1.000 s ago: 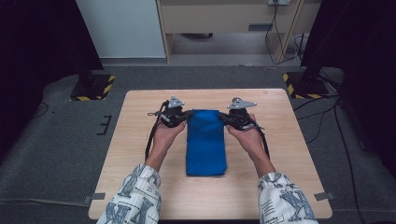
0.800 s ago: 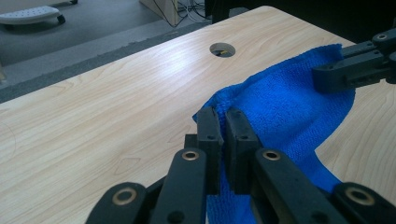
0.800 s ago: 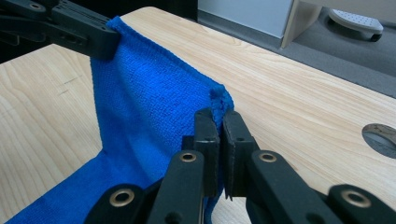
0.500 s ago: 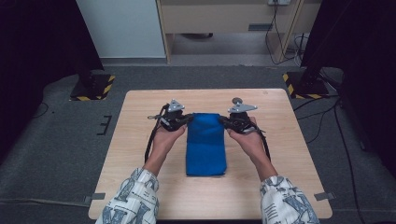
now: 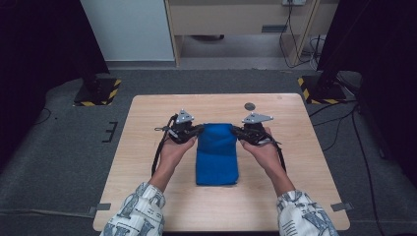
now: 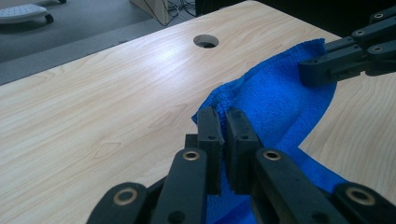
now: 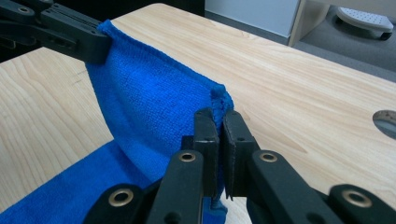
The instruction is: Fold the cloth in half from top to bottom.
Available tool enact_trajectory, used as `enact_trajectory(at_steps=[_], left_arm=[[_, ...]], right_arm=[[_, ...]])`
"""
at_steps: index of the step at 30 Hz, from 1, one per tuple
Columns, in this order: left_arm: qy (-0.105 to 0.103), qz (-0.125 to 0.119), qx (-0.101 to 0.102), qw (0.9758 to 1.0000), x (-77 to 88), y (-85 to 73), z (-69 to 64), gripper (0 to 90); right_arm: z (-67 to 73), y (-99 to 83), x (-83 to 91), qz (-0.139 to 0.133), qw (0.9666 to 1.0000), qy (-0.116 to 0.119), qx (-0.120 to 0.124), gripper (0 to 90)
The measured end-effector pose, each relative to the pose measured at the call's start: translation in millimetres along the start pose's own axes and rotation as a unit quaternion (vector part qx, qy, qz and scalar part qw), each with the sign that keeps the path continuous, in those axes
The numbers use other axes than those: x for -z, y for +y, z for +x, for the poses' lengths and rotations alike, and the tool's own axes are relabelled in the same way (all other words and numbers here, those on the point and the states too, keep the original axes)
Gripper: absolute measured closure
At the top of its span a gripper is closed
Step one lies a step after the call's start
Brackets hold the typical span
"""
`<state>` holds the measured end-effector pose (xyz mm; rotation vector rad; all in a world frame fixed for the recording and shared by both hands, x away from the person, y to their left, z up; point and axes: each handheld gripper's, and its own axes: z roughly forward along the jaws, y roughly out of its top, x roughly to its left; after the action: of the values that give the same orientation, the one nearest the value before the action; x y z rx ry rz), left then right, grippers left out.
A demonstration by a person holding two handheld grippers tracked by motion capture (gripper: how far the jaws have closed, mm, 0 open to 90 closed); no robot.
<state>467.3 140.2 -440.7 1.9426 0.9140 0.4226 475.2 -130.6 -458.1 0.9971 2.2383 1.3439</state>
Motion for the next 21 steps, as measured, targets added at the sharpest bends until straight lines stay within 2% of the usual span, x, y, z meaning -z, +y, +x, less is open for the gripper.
enact_trajectory(at_steps=[9,21], left_arm=[[-0.001,0.000,-0.005,1.0000,8.0,-2.1,-5.6,85.7],[-0.008,0.001,-0.002,1.0000,8.6,-10.7,-12.1,85.6]], right_arm=[[10.5,-2.4,5.2,0.007,0.9998,0.003,0.021,85.6],[13.6,-10.4,10.4,0.012,0.9997,0.005,0.020,85.4]])
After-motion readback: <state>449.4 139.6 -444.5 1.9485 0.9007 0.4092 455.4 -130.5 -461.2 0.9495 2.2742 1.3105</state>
